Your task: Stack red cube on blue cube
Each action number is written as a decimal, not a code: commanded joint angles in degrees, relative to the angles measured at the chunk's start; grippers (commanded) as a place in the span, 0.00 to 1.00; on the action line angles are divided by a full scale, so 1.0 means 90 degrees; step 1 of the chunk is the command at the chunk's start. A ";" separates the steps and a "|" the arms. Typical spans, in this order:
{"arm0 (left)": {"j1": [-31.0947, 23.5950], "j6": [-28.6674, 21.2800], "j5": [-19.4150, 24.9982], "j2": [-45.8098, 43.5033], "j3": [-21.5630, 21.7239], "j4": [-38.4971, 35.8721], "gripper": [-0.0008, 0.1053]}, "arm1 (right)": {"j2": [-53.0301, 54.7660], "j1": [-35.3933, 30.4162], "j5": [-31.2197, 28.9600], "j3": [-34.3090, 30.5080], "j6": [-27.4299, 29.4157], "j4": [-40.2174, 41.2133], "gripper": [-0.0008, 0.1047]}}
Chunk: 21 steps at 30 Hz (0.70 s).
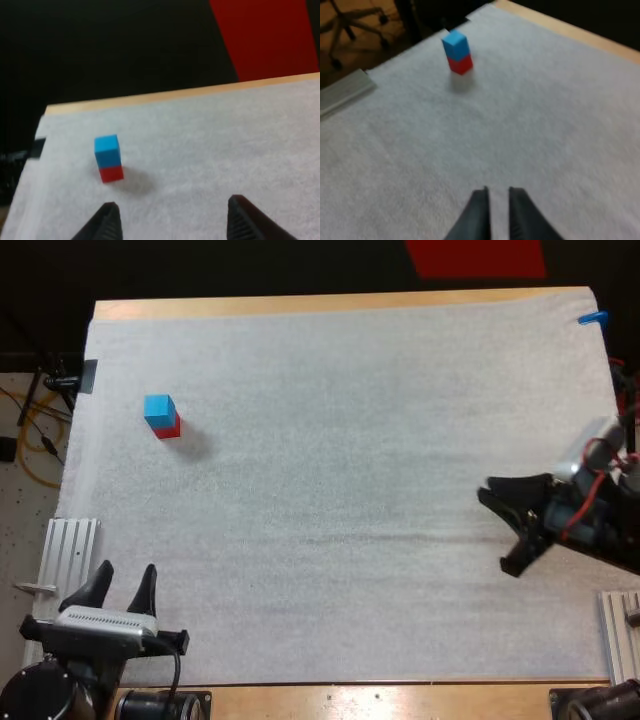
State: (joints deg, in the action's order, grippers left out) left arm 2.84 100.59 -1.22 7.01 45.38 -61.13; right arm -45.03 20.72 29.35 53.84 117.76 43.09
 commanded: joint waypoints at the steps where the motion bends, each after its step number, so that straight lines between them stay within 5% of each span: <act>1: 0.0032 0.0251 0.0340 0.0014 0.0035 -0.0096 0.45 | -0.0110 0.0251 0.0178 0.0074 0.0111 -0.0403 0.01; 10: 0.0032 0.0275 0.0716 0.0061 0.0035 -0.0318 0.45 | -0.0791 0.1451 0.0066 0.0074 0.0137 -0.1205 0.01; 21: 0.0032 0.0023 0.0926 0.1422 0.0252 -0.0136 0.45 | -0.1003 0.1730 -0.0002 0.0074 0.0137 -0.1219 0.01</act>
State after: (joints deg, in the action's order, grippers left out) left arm 2.84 100.33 5.12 19.12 47.16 -63.62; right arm -54.26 36.20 28.99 53.94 118.17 33.01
